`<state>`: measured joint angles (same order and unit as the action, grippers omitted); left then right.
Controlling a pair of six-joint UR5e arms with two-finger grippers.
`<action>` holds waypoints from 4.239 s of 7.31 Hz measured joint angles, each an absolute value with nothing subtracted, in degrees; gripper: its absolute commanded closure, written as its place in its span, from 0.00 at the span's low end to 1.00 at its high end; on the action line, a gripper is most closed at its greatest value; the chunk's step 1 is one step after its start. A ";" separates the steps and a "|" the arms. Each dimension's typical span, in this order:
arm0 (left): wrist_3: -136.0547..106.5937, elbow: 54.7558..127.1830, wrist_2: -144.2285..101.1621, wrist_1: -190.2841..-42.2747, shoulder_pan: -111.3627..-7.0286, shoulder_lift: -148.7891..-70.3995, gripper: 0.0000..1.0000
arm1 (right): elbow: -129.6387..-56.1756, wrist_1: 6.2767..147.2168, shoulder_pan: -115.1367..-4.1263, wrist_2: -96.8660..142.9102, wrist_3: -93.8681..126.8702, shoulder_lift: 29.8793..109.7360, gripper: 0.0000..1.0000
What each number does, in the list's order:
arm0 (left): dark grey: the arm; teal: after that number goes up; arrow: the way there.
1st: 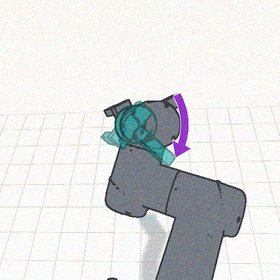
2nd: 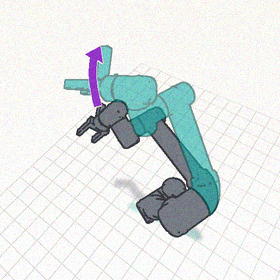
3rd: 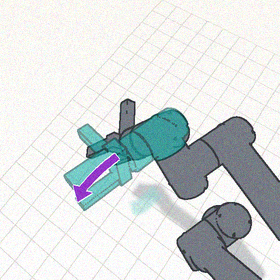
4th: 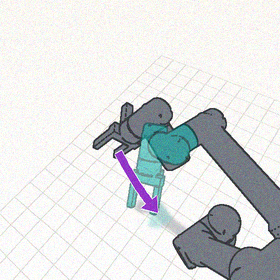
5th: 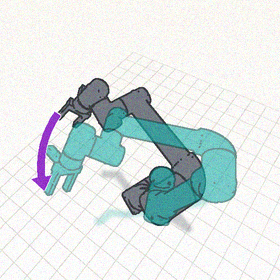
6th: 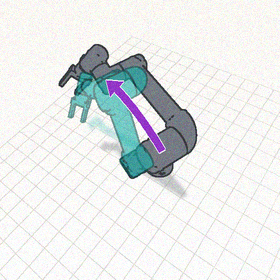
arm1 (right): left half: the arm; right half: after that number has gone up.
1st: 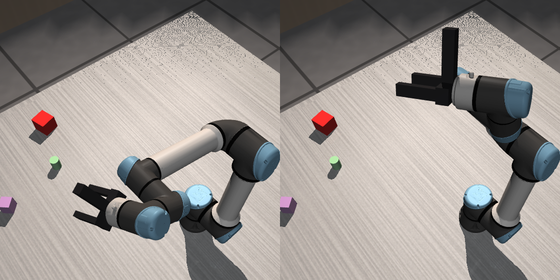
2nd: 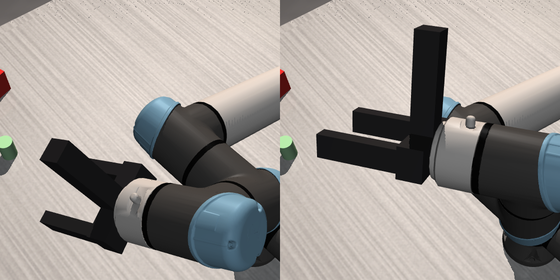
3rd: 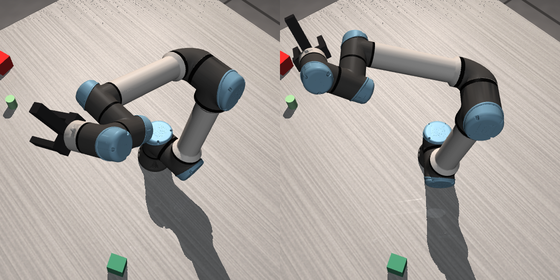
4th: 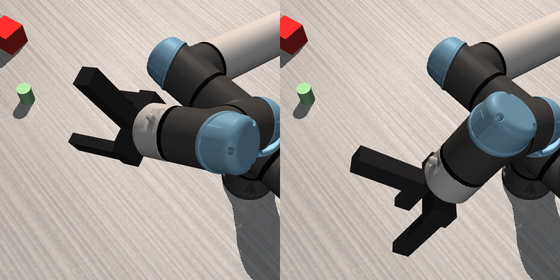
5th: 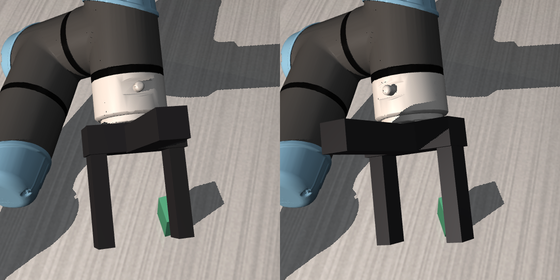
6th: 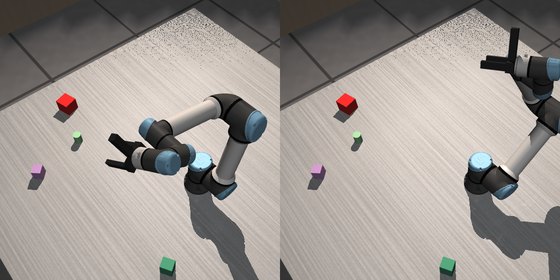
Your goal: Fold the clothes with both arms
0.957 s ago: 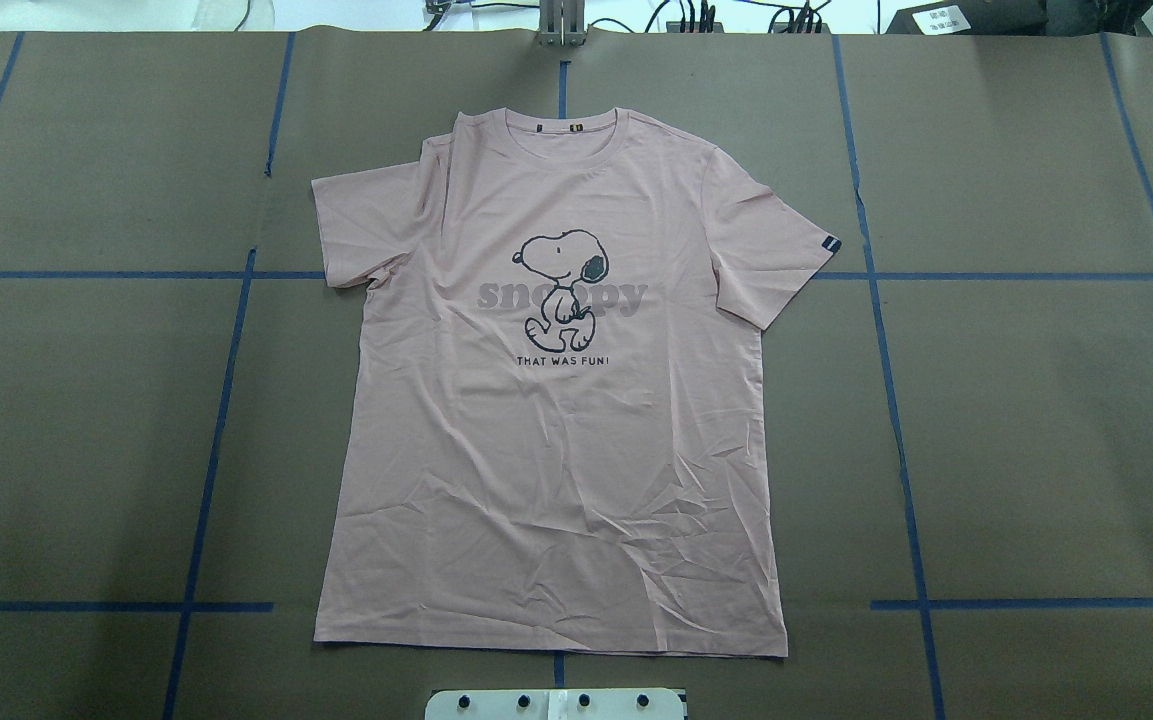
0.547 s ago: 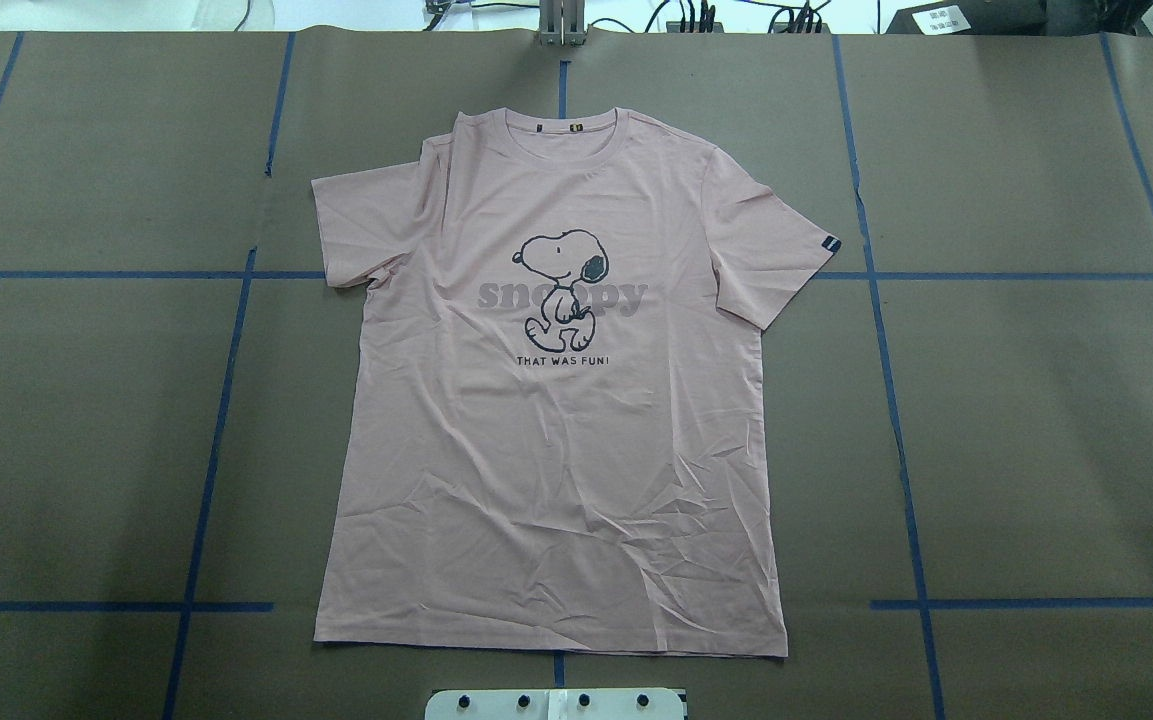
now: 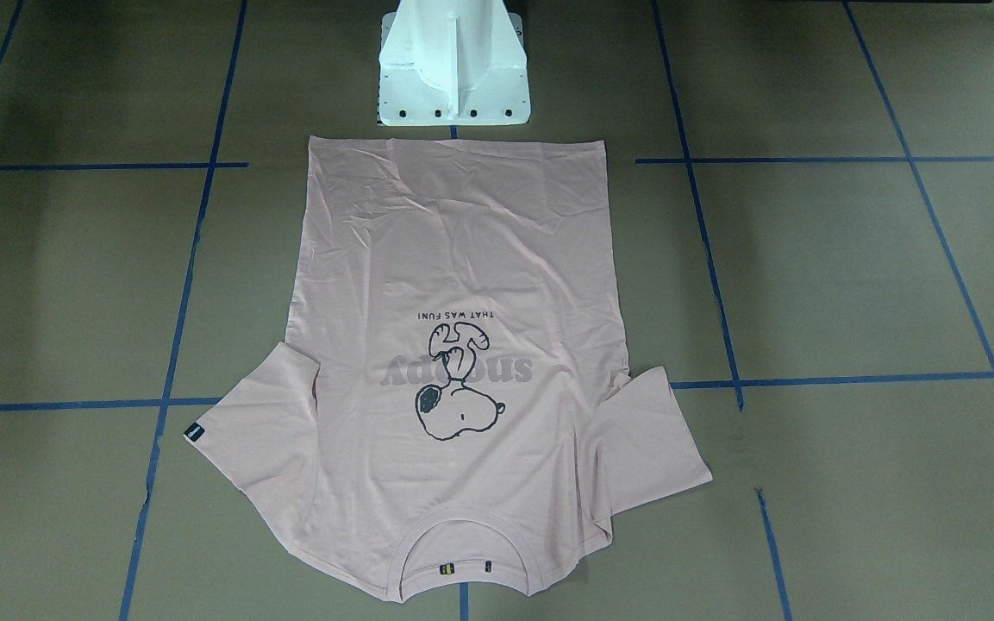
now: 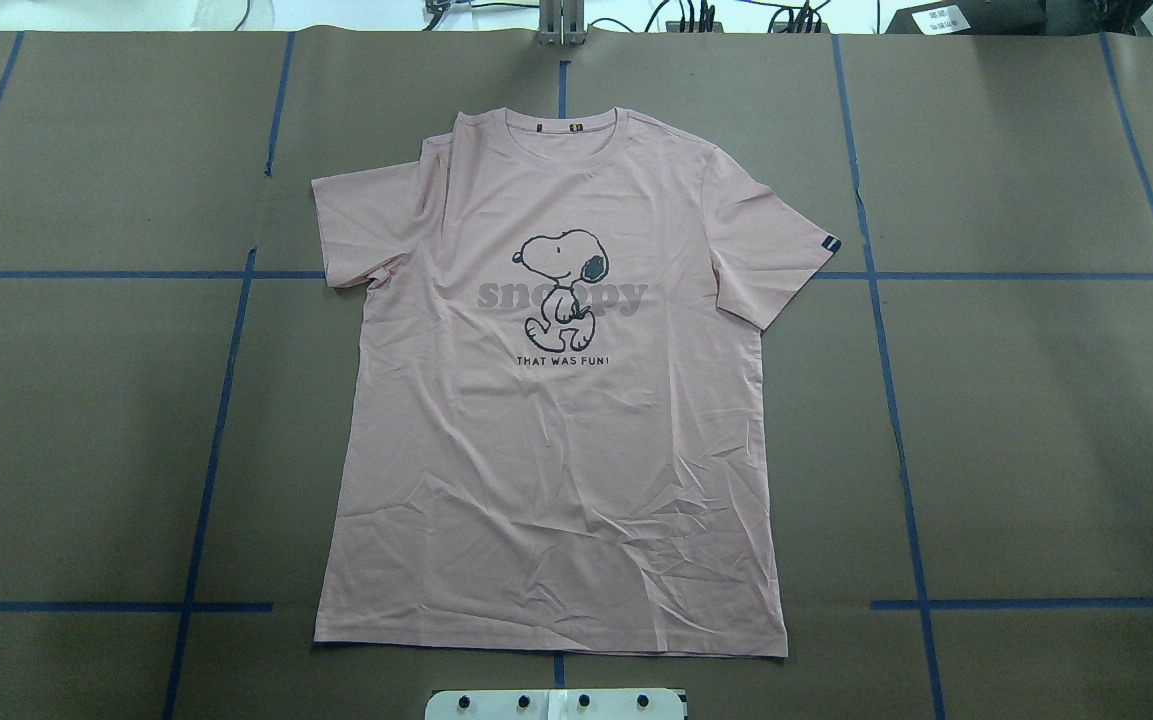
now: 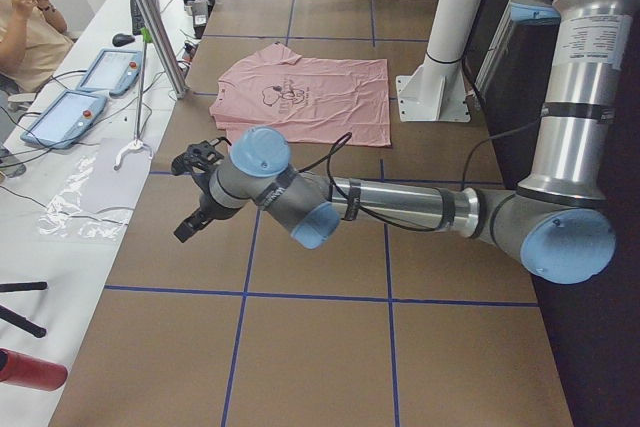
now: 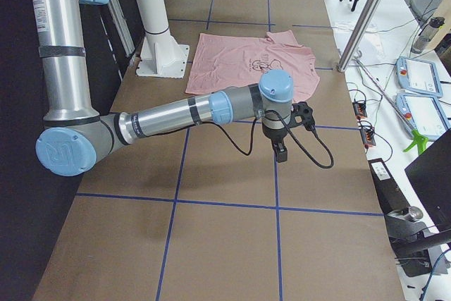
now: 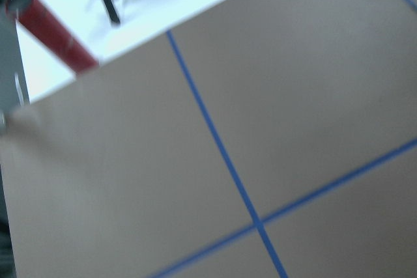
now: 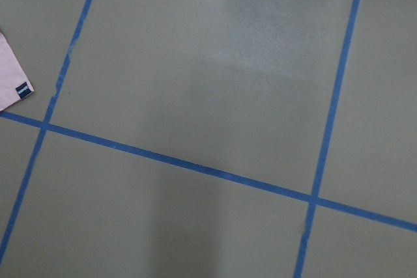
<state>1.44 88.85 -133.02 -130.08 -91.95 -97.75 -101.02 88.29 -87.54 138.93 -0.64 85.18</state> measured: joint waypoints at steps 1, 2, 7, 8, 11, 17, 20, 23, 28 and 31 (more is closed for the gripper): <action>-5.18 88.07 -133.76 -132.47 -87.97 -100.12 0.00 | -99.59 84.00 -85.64 139.59 3.47 84.04 0.00; -10.18 87.85 -134.01 -135.75 -83.51 -101.16 0.00 | -98.99 81.09 -81.99 138.10 11.25 81.48 0.00; -21.45 88.18 -132.37 -141.76 -72.74 -102.19 0.00 | -84.79 61.79 -57.75 117.79 48.83 65.93 0.22; -21.67 88.39 -131.92 -141.79 -72.59 -102.21 0.00 | -81.23 58.31 -54.44 113.87 52.34 64.43 0.24; -22.57 88.72 -130.57 -141.85 -72.41 -102.22 0.00 | -76.87 55.62 -49.16 106.98 56.54 62.53 0.34; -22.68 88.73 -128.40 -141.88 -70.79 -102.22 0.00 | -75.10 55.44 -46.95 104.13 56.94 62.94 0.36; -22.68 88.77 -128.16 -142.09 -70.45 -102.22 0.00 | -75.59 55.32 -46.82 104.13 58.14 63.20 0.39; -22.67 88.77 -128.14 -142.44 -70.35 -102.14 0.00 | -75.50 55.28 -46.70 104.07 58.28 63.56 0.52; -22.68 88.76 -128.14 -142.47 -70.23 -102.13 0.00 | -76.00 55.38 -46.57 102.55 59.99 63.24 1.00; -22.78 88.72 -128.14 -142.47 -70.17 -102.13 0.00 | -78.98 58.76 -45.78 101.06 66.27 60.41 1.00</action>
<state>-22.78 88.72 -128.14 -142.47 -70.17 -102.13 -78.98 58.76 -45.78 101.06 66.27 60.41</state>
